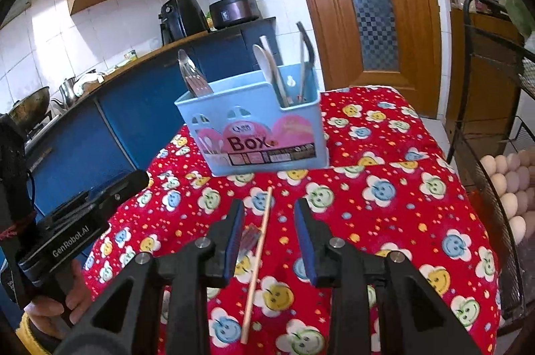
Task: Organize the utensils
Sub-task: 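Withdraw both open tools back toward the metal fork and chopstick on the cloth, then lower the left tool onto the metal fork and close it around the handle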
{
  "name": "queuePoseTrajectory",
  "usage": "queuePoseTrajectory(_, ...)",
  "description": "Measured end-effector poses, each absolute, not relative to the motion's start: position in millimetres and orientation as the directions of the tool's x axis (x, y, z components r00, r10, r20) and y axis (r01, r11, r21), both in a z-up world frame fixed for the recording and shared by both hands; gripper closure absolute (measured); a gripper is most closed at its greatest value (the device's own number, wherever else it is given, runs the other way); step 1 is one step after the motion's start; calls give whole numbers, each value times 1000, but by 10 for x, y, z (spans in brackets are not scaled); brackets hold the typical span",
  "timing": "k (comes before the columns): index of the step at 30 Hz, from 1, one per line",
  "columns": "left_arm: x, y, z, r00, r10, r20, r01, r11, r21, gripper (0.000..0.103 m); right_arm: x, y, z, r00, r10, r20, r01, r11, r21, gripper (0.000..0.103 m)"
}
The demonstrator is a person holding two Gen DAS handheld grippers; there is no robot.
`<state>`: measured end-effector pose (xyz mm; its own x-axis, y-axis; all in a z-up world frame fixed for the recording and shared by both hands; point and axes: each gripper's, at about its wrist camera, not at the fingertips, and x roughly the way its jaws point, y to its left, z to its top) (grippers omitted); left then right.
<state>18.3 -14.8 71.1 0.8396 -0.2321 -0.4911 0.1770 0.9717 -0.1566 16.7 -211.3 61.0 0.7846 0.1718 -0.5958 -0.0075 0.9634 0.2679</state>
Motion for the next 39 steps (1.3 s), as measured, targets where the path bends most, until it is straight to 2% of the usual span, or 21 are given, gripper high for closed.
queuePoseTrajectory(6,149,-318,553,808,-222,-546,194,975,-109,65,100,-2256,496,770,161,-617,23,960,280,66)
queuePoseTrajectory(15,170,-492,227,733,-224,-643,198,974,-113,65,36,-2393,381,755,167,-634,37,955,296,65)
queuePoseTrajectory(22,120,-698,61,692,-186,-698,230,973,-31,65,43,-2409,283,739,188,-647,28,951,308,64)
queuePoseTrajectory(27,163,-748,-46,648,-185,-739,242,970,-30,65,28,-2462,258,742,186,-644,42,946,321,63)
queuePoseTrajectory(39,268,-795,-145,626,-131,-768,228,973,20,64,36,-2504,206,733,187,-654,51,944,326,63)
